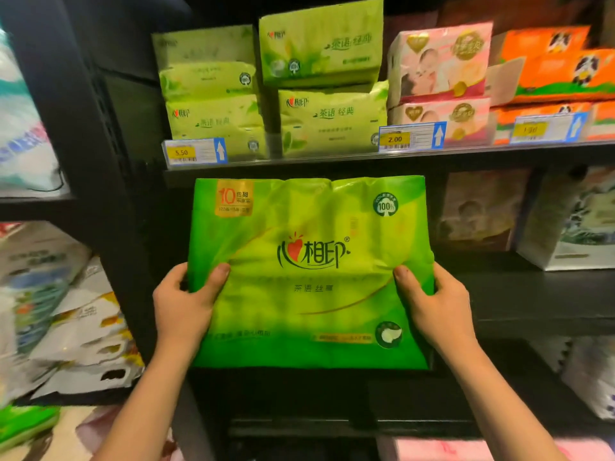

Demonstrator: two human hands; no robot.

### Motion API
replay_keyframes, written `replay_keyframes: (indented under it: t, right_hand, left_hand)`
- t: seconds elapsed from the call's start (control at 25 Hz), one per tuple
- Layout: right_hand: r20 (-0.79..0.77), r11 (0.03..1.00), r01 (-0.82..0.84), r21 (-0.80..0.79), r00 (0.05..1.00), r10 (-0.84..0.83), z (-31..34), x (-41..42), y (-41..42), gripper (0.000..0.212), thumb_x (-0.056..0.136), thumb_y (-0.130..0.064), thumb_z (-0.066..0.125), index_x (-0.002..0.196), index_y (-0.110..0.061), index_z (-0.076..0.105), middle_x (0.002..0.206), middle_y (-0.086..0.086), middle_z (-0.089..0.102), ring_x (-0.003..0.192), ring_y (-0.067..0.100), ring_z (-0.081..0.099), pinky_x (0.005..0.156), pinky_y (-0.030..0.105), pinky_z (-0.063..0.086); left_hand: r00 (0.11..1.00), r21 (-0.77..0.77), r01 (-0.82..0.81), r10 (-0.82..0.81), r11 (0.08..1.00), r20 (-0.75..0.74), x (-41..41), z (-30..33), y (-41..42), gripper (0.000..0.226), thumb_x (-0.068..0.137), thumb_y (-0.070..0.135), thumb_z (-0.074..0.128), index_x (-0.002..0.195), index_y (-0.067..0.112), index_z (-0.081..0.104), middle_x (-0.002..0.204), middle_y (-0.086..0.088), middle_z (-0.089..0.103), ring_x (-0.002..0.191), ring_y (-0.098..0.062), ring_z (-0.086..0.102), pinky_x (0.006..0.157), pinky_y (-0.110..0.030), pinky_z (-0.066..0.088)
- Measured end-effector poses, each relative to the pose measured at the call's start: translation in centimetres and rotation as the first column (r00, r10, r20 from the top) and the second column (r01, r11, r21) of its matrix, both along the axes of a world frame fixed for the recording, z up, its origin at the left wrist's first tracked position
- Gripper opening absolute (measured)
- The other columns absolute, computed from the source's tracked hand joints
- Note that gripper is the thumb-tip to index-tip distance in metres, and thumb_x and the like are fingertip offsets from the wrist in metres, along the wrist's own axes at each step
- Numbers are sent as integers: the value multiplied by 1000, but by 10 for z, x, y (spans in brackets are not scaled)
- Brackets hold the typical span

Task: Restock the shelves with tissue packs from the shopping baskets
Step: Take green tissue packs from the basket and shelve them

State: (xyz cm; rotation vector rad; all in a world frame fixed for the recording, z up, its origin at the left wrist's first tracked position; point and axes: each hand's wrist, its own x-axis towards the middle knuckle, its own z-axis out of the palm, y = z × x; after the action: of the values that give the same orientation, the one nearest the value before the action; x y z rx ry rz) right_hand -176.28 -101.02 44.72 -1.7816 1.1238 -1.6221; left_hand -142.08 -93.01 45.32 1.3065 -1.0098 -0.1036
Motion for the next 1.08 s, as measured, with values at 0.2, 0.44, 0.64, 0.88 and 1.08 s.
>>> replay_keyframes:
  t: [0.2, 0.44, 0.64, 0.88, 1.08]
  right_hand:
    - [19, 999, -33, -22, 999, 33, -12, 12, -43, 78, 66, -83, 60, 124, -31, 58, 107, -22, 67, 98, -11, 62, 77, 14, 46]
    - [-92, 996, -86, -19, 992, 84, -20, 45, -103, 69, 78, -64, 55, 135, -34, 29, 123, -11, 50, 108, -5, 53, 83, 5, 41]
    - [-300, 998, 60, 15, 952, -53, -27, 66, -149, 97, 75, -95, 25, 124, -14, 49, 111, 12, 54, 106, 28, 59, 92, 38, 45]
    - [-401, 981, 194, 0, 899, -178, -16, 79, -181, 78, 93, -54, 56, 146, -2, 31, 128, 30, 48, 106, 52, 54, 81, 48, 48]
    - [-283, 988, 156, 12, 948, -146, -25, 92, -195, 74, 90, -42, 67, 147, -5, 38, 128, 26, 50, 108, 47, 56, 86, 44, 50]
  left_hand:
    - [998, -55, -1, -2, 998, -57, 6, -15, -35, 61, 64, 61, 73, 100, 12, 64, 87, 1, 68, 70, 3, 62, 60, -11, 47]
    - [996, -23, 47, -49, 999, -71, 33, -25, -101, 37, 78, 52, 75, 107, 32, 61, 107, -8, 66, 99, -25, 65, 86, -42, 52]
    - [991, 42, 72, -67, 997, -114, 48, -33, -145, 33, 80, 62, 64, 106, 42, 60, 110, -3, 66, 105, -23, 62, 95, -50, 50]
    - [991, 297, -91, 118, 950, -71, 51, -17, -172, 57, 95, 43, 62, 142, 14, 48, 131, -23, 41, 125, -44, 36, 112, -47, 31]
    - [982, 218, -119, 147, 969, -116, 54, -14, -185, 63, 88, 44, 67, 142, 18, 49, 132, -15, 54, 121, -37, 54, 104, -53, 46]
